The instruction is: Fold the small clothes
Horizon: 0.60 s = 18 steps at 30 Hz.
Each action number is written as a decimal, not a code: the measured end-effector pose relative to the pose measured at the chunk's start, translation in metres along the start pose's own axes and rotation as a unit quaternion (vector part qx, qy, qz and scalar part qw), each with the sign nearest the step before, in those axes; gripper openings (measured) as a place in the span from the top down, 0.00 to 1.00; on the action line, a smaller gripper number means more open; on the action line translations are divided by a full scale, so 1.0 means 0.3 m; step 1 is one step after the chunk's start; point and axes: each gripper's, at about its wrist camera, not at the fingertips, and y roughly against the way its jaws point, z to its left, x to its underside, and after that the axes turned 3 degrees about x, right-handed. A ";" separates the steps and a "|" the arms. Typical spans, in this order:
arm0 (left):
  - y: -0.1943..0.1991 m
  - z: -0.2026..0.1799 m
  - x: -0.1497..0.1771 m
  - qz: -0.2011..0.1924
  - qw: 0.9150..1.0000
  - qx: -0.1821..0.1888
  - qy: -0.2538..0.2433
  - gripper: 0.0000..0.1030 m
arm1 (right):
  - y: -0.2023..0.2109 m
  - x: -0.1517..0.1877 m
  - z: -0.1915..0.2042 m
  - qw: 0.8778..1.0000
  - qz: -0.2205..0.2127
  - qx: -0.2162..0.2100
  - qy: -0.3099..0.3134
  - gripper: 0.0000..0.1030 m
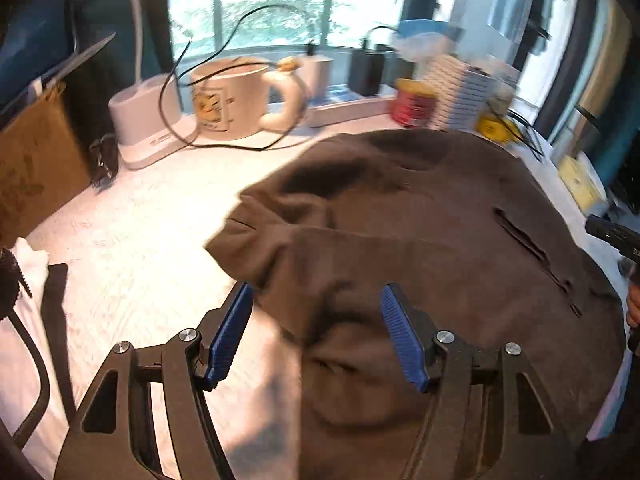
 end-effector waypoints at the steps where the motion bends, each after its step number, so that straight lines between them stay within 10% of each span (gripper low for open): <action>1: -0.020 0.017 -0.008 0.004 1.000 -0.002 0.006 0.36 | -0.013 -0.017 -0.005 1.000 0.002 0.002 0.003 0.48; 7: -0.097 0.064 -0.037 0.014 1.000 0.005 0.025 0.41 | -0.117 -0.121 -0.052 1.000 0.011 0.000 0.008 0.48; 12: -0.134 0.056 -0.070 0.010 1.000 0.010 0.004 0.83 | -0.237 -0.186 -0.070 0.999 0.030 -0.001 0.016 0.48; 18: -0.130 0.052 -0.107 -0.017 0.997 -0.072 -0.035 0.92 | -0.373 -0.234 -0.081 0.997 0.067 -0.028 0.009 0.58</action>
